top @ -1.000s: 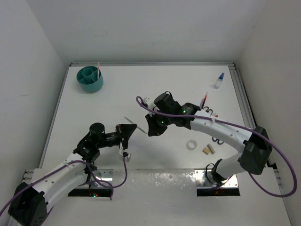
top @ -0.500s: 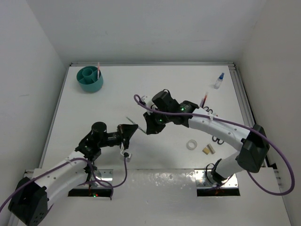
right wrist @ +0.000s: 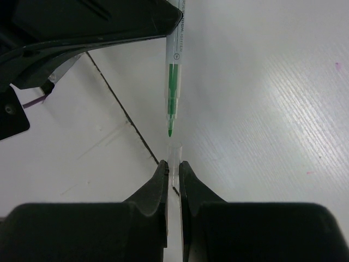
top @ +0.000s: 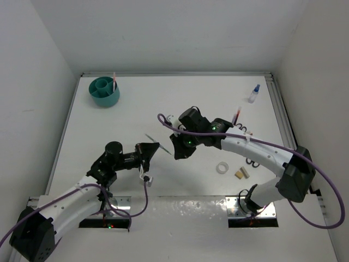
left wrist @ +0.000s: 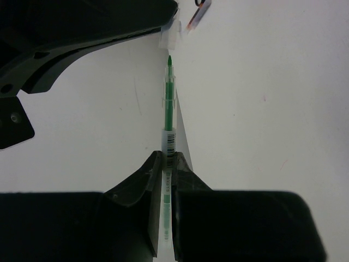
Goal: Sort the stationery into containers
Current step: Close the pen cap on the pen.
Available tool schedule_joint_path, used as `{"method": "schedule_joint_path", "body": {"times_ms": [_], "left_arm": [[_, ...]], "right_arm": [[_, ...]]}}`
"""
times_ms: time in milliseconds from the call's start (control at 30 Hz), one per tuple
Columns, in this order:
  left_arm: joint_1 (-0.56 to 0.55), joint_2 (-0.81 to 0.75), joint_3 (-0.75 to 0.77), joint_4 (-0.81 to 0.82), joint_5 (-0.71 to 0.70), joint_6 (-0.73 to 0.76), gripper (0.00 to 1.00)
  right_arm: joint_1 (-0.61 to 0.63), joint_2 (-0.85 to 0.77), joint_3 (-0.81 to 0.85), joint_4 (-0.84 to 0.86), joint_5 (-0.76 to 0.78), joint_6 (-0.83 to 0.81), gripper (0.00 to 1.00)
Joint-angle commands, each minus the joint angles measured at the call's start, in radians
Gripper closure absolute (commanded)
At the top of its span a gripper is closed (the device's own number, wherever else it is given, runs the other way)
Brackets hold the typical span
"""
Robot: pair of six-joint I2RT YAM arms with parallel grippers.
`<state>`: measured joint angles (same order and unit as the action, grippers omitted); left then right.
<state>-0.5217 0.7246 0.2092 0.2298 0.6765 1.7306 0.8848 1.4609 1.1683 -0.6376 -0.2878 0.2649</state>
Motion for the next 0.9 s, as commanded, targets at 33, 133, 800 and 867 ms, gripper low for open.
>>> {"method": "schedule_joint_path", "body": {"times_ms": [33,133,800,867], "left_arm": [[0.008,0.002,0.036,0.040,0.029,0.000,1.00],[0.008,-0.001,0.036,0.031,0.035,0.001,1.00],[0.000,0.001,0.027,0.020,0.051,0.017,1.00],[0.000,-0.001,0.027,0.019,0.051,0.023,1.00]], "right_arm": [[-0.003,-0.002,0.021,-0.002,0.004,-0.012,1.00],[0.000,-0.002,0.021,0.013,0.004,-0.010,1.00],[0.009,0.019,0.039,0.049,-0.004,-0.001,1.00],[0.009,0.019,0.039,0.052,-0.005,-0.001,1.00]]}}
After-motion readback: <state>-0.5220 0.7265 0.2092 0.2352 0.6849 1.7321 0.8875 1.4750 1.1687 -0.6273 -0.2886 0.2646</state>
